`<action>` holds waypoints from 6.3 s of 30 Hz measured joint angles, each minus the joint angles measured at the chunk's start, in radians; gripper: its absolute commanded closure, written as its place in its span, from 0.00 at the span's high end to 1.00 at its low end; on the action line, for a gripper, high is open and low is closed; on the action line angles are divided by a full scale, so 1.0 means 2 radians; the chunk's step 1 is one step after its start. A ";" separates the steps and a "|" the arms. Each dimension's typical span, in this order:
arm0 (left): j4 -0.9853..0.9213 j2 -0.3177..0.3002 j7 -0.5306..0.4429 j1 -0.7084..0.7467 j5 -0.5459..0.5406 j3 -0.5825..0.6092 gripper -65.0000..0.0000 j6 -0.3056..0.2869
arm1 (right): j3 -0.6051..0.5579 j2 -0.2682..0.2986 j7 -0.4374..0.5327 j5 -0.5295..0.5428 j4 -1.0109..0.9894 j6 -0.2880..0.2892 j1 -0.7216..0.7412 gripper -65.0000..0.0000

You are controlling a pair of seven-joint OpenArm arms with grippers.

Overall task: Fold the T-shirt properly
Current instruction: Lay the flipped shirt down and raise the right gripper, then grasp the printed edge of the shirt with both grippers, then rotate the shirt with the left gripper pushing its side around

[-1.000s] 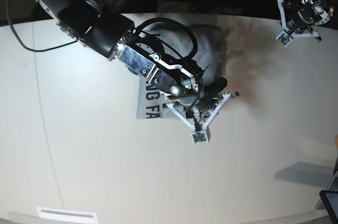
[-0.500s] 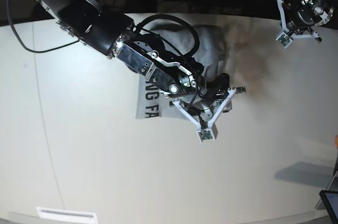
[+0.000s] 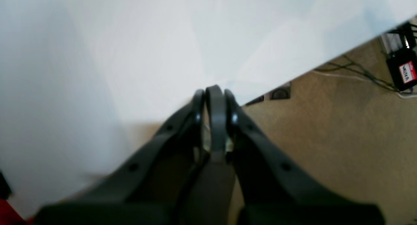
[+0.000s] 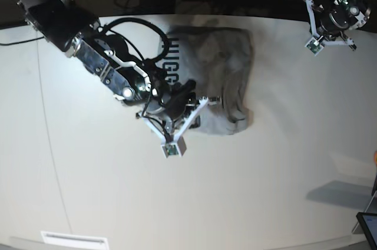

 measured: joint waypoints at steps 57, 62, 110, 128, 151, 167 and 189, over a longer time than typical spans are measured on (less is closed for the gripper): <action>-0.029 0.083 -0.068 -0.080 -0.002 0.104 0.01 -0.029 | 0.111 0.127 0.017 -0.011 0.086 -0.043 -0.282 0.00; -0.066 0.089 -0.079 -0.121 -0.012 0.109 0.01 -0.030 | 0.078 0.119 0.023 -0.017 0.090 -0.043 -0.287 0.00; 0.024 0.089 0.019 -0.064 0.001 0.111 0.01 -0.028 | -0.002 0.084 -0.031 -0.044 0.098 -0.042 -0.267 0.00; 0.015 0.126 0.014 -0.102 0.002 0.193 0.01 -0.021 | -0.002 0.083 -0.019 -0.043 0.098 -0.045 -0.245 0.00; -0.061 0.135 -0.004 -0.206 0.120 0.195 0.01 -0.020 | -0.055 0.040 -0.020 -0.045 0.097 -0.045 -0.244 0.00; -0.185 0.165 -0.001 -0.347 0.133 0.196 0.01 -0.019 | -0.053 0.043 -0.020 -0.045 0.097 -0.045 -0.245 0.00; -0.415 0.268 -0.013 -0.548 0.146 0.284 0.01 -0.017 | -0.015 0.050 -0.021 -0.044 0.097 -0.045 -0.248 0.00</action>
